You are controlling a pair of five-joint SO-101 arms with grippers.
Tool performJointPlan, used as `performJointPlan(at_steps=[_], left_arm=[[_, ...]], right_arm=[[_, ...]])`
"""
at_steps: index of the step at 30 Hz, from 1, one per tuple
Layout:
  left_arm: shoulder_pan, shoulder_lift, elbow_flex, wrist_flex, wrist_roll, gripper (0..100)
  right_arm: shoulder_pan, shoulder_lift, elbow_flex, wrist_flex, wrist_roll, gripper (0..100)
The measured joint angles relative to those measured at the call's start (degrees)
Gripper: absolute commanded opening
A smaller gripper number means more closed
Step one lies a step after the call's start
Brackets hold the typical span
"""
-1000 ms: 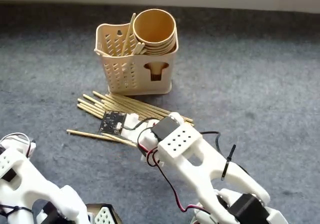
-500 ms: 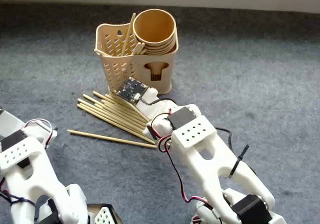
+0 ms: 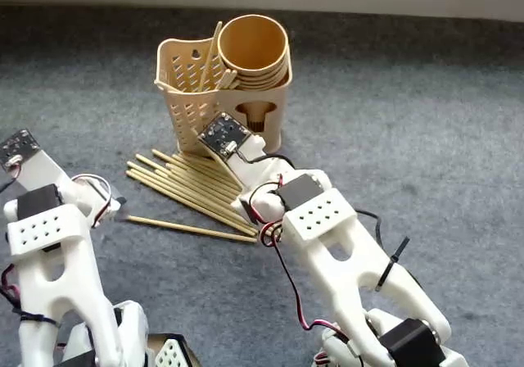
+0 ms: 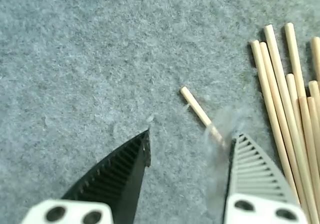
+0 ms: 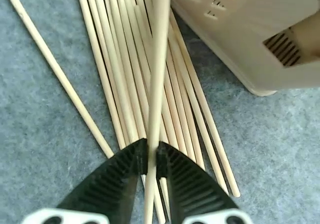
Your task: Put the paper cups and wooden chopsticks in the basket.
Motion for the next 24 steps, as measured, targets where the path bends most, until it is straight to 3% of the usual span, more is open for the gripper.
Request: performJointPlan(at_steps=[10, 16, 24], left_arm=[[8.88, 0.09, 1.14, -1.14, 2.99, 25], [11.52, 0.09, 4.84, -4.84, 3.87, 25], [11.52, 0.18, 8.97, -8.88, 4.92, 33]], right_arm=[[0.0, -4.4, 2.81, 0.0, 0.0, 0.5], [0.0, -19.52, 9.14, 0.0, 0.0, 0.5], [0.0, -35.96, 14.07, 0.0, 0.0, 0.5]])
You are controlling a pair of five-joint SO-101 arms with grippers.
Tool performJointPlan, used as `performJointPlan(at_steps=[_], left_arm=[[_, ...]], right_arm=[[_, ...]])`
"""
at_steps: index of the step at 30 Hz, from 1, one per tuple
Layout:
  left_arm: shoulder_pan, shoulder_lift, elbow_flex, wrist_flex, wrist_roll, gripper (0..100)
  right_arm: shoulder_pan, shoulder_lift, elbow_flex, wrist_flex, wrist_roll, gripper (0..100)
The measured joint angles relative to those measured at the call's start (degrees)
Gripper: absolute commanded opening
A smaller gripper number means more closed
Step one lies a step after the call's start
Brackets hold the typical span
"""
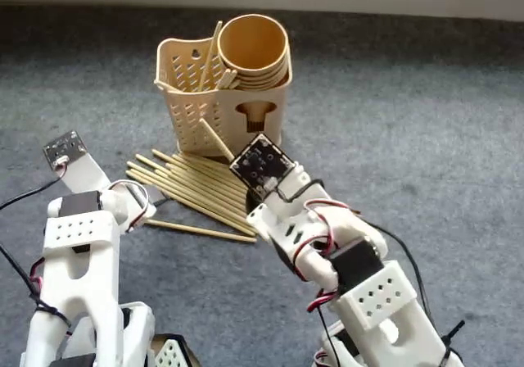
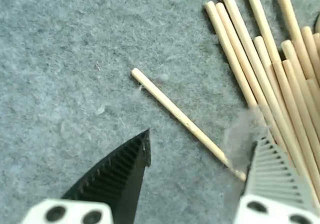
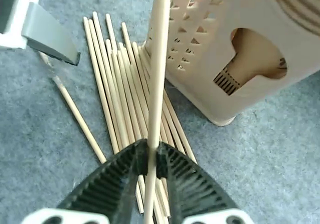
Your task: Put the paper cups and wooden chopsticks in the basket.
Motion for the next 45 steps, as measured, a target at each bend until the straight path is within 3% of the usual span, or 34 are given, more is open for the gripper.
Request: performJointPlan(at_steps=[7, 14, 20, 25, 30, 36, 45], left_arm=[[0.79, 4.66, 0.0, -0.97, 1.32, 33], [1.05, 25.85, -9.14, -1.41, 1.32, 33], [1.05, 42.46, -23.65, 6.77, 1.32, 31], [1.32, 53.36, -35.87, 14.24, 1.41, 17], [1.93, 61.63, -47.21, 20.22, 1.49, 11], [2.55, 65.32, -52.22, 22.86, 1.49, 1], [-0.18, 63.12, -51.78, 22.86, -0.79, 0]], right_arm=[[0.7, -8.0, 1.58, 0.0, 0.0, 0.5], [2.99, -10.99, 1.58, 0.0, 0.0, 0.5], [2.99, -10.99, 1.58, 0.0, 0.0, 0.5], [2.99, -11.08, 1.93, 0.0, 0.0, 0.5], [2.99, -11.34, 3.08, -0.97, 0.0, 0.5], [2.99, -11.34, 3.08, -1.49, 0.0, 0.5], [2.99, -11.34, 3.08, -1.49, 0.0, 0.5]])
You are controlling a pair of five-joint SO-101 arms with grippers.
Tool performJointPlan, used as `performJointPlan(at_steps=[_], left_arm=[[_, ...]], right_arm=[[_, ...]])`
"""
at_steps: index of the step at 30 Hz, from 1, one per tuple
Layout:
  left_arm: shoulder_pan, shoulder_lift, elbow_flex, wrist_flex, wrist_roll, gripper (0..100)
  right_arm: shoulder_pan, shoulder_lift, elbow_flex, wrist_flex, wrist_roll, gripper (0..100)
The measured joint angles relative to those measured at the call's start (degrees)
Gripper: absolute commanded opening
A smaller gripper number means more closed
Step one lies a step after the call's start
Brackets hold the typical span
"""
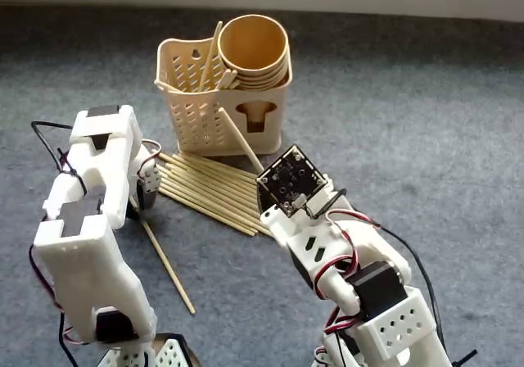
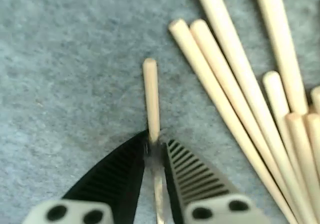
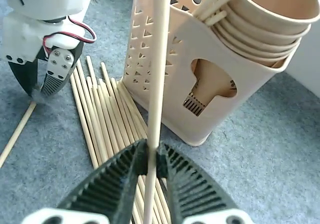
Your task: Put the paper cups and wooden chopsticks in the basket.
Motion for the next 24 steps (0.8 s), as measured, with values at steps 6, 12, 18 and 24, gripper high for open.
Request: performJointPlan(at_steps=[6, 12, 18, 24], left_arm=[[-3.16, -3.69, 0.18, -0.26, -0.88, 0], [-4.04, -10.73, 0.18, 1.85, -0.97, 0], [-4.22, -19.25, 2.9, 2.55, -0.97, 0], [-4.13, -25.76, 12.04, -1.67, -0.97, 0]], right_arm=[[0.0, 0.0, 1.23, -0.53, 0.0, 0.5], [0.0, 0.0, 2.46, -2.73, 0.0, 0.5], [0.09, 0.0, 2.46, -2.81, 0.0, 0.5], [0.09, 0.0, 2.46, -2.81, 0.0, 0.5]])
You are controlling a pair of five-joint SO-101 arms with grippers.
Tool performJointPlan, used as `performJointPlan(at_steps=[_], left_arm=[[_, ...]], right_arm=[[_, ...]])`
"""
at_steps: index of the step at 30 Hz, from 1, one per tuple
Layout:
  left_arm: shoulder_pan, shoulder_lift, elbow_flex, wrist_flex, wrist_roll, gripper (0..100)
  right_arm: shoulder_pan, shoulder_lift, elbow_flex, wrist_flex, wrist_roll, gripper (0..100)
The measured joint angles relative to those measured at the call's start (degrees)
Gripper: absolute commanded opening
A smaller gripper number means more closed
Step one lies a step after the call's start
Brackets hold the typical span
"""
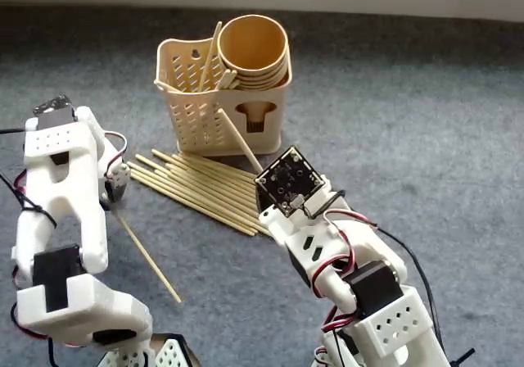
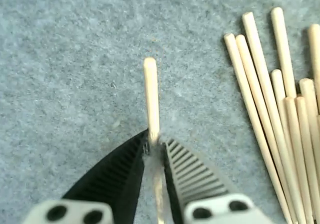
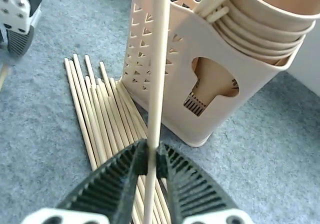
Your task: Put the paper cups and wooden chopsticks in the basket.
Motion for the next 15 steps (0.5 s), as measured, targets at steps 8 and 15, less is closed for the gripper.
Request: performJointPlan(at_steps=[8, 15], left_arm=[[0.0, -2.02, 11.16, -10.81, -1.67, 0], [0.0, -2.02, 14.95, -12.22, -3.87, 0]], right_arm=[[0.0, 0.0, -1.23, 0.0, -7.03, 0.5], [-0.79, -0.09, -12.92, -0.44, -14.77, 0.9]])
